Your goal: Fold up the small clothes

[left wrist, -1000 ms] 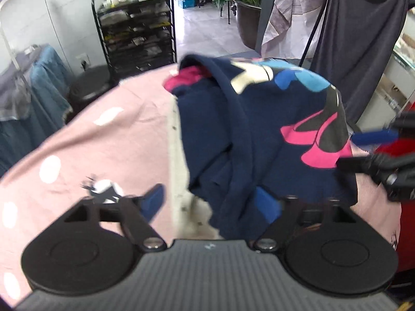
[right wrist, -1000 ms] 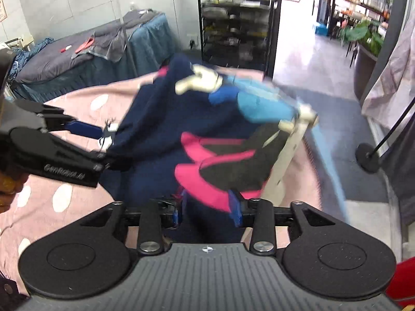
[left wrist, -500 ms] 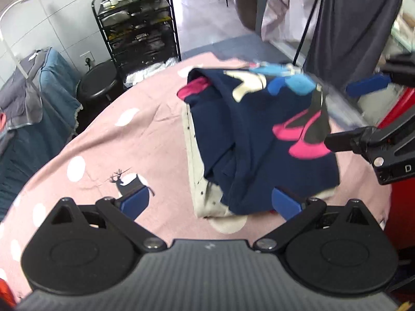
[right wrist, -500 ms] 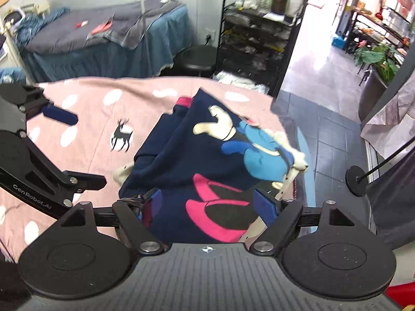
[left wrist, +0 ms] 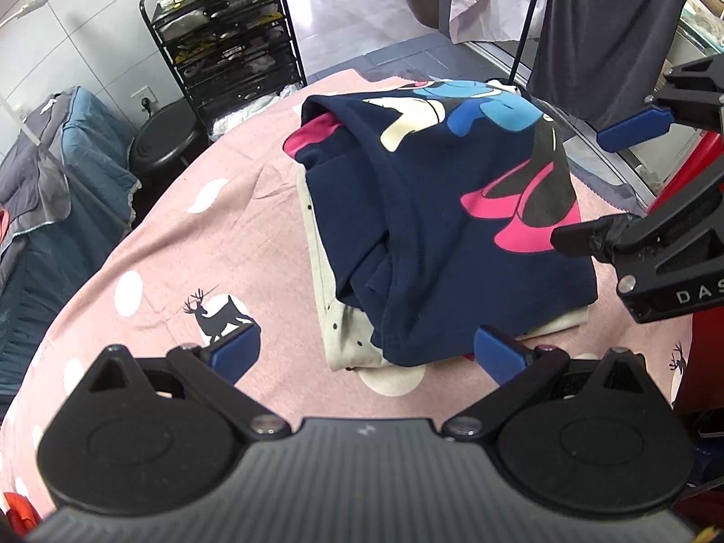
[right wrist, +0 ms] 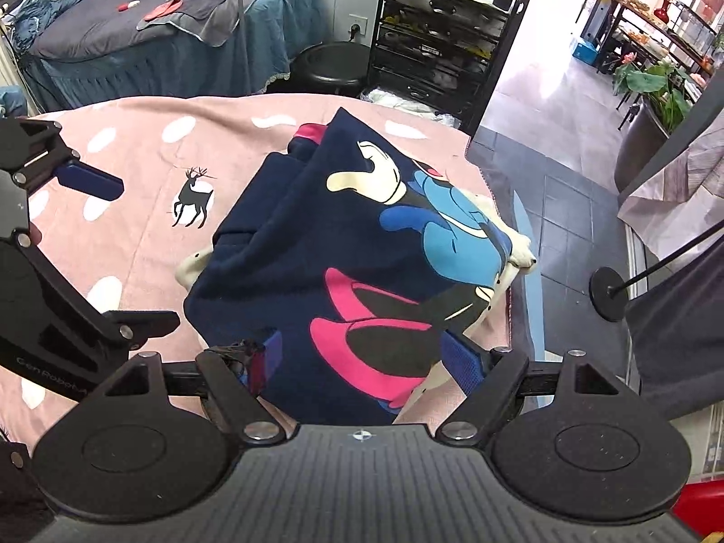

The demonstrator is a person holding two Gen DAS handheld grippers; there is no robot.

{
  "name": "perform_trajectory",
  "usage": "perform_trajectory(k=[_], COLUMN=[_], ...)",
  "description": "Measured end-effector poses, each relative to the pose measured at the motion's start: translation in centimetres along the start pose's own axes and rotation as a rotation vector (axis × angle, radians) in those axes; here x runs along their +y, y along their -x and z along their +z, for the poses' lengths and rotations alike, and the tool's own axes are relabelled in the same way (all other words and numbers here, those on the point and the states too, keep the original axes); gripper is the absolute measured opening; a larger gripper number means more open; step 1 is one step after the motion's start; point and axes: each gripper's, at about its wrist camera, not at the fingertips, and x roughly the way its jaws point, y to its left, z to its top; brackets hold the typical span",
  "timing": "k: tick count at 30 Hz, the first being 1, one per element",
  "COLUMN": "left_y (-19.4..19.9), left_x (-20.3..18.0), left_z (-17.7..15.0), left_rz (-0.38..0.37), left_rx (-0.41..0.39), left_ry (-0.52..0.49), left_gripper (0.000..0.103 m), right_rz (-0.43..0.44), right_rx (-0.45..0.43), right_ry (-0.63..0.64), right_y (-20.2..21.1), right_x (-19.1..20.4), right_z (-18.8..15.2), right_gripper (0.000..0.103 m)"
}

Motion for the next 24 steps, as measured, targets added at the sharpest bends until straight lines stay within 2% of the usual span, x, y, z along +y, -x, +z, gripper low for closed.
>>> perform_trajectory(k=[24], left_y=[-0.5], left_x=[-0.59], left_z=[-0.14], left_rz=[0.001], left_rx=[0.019], left_ry=[0.012], left_gripper=[0.103], right_rz=[0.0], right_rx=[0.018], right_ry=[0.0], right_y=[-0.44], right_x=[0.13], right_z=[-0.44], right_gripper=[0.103])
